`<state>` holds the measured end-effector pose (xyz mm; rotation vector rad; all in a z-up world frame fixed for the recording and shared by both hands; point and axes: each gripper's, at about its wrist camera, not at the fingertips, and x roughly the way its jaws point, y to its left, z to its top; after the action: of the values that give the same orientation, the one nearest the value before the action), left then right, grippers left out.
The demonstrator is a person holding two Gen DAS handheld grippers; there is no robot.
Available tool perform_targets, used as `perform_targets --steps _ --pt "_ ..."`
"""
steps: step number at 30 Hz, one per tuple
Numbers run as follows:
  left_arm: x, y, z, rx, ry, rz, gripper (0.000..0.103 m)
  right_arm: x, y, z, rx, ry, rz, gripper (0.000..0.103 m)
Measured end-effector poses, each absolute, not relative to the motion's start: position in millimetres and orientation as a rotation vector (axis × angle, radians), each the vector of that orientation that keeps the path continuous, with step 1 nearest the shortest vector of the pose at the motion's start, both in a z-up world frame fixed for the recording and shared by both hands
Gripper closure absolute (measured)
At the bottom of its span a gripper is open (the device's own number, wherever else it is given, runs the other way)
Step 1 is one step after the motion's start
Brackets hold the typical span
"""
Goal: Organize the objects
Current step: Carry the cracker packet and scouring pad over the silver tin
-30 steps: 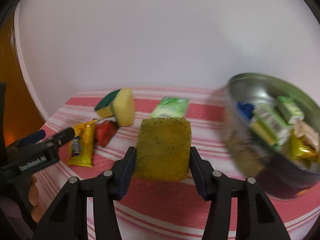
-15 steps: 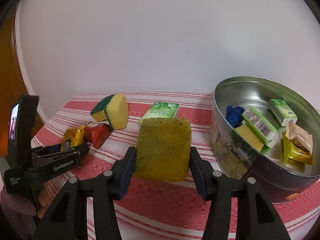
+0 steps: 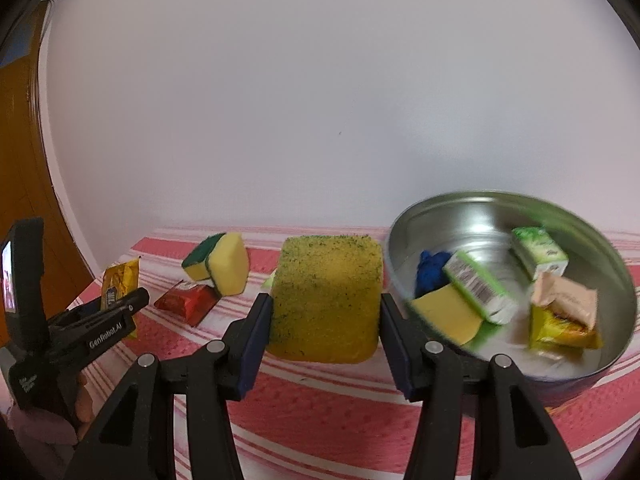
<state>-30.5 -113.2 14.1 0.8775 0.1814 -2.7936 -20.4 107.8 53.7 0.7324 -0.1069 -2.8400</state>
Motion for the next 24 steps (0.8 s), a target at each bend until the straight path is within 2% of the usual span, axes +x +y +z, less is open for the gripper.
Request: perform_targets --steps 24 --pt "-39.8 37.8 54.6 0.771 -0.016 -3.026 0.053 -20.5 209.5 72.1 0.653 -0.182 -3.011 0.047"
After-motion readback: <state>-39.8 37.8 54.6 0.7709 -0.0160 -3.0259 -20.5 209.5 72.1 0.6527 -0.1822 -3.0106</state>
